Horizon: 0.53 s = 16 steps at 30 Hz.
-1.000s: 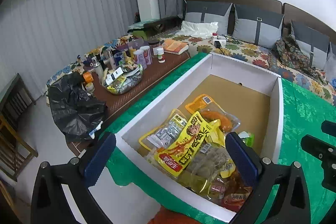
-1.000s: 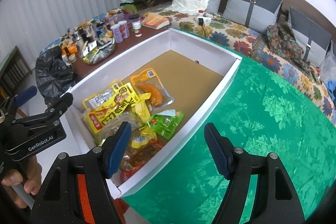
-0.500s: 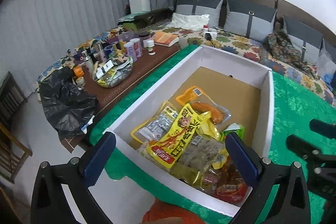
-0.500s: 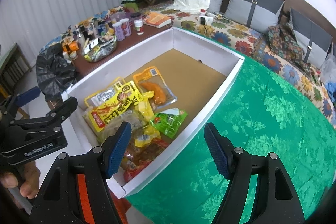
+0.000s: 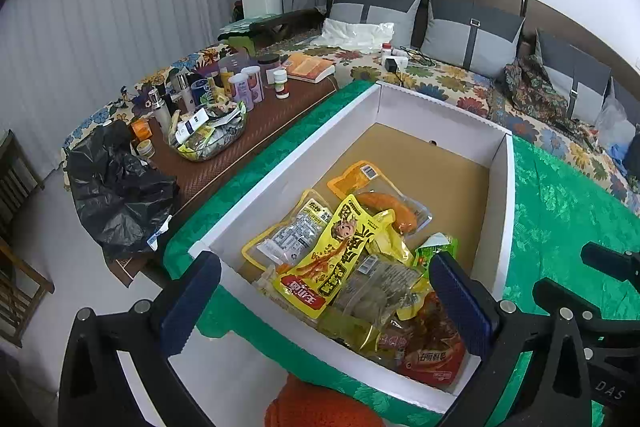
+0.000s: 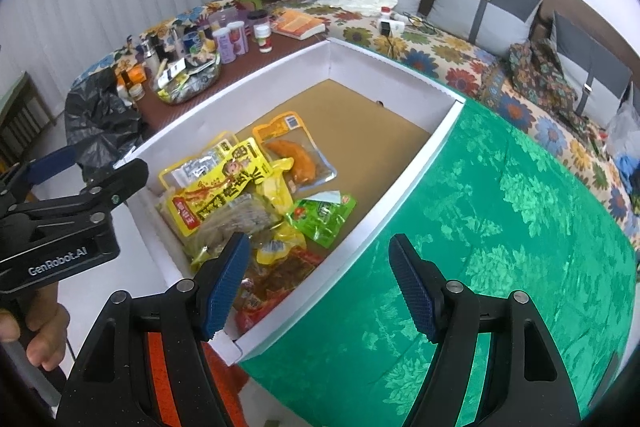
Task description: Organize snacks
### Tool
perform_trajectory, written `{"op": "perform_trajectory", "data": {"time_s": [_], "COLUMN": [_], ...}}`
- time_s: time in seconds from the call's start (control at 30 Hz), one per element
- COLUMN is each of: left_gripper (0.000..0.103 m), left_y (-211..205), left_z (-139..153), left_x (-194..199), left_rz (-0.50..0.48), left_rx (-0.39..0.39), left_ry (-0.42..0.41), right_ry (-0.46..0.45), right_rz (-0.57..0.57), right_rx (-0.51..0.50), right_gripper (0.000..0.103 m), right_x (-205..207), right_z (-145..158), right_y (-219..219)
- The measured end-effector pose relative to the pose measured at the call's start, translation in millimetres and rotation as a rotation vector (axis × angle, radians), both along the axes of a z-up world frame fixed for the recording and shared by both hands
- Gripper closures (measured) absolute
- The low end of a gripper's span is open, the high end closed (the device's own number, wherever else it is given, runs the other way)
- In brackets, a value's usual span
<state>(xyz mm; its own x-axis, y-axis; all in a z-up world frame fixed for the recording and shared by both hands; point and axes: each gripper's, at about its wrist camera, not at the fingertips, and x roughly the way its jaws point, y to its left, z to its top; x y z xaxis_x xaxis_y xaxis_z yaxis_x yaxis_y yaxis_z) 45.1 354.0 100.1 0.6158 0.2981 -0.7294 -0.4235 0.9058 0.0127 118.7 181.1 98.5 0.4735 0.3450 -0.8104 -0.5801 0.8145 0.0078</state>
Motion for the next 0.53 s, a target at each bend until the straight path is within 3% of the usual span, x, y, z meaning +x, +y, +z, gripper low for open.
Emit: {"op": "perform_trajectory", "data": {"time_s": [0.53], "left_gripper": [0.0], "left_y": [0.5], "left_z": [-8.6], "left_x": [2.4], "left_rz": [0.01], "left_rx": [-0.006], "left_ry": [0.013], "right_ry": [0.007], "right_rz": [-0.007], "right_rx": [0.001], "right_gripper": [0.028], "right_x": [3.8], "right_z": [-4.2], "right_y": [-2.8]}}
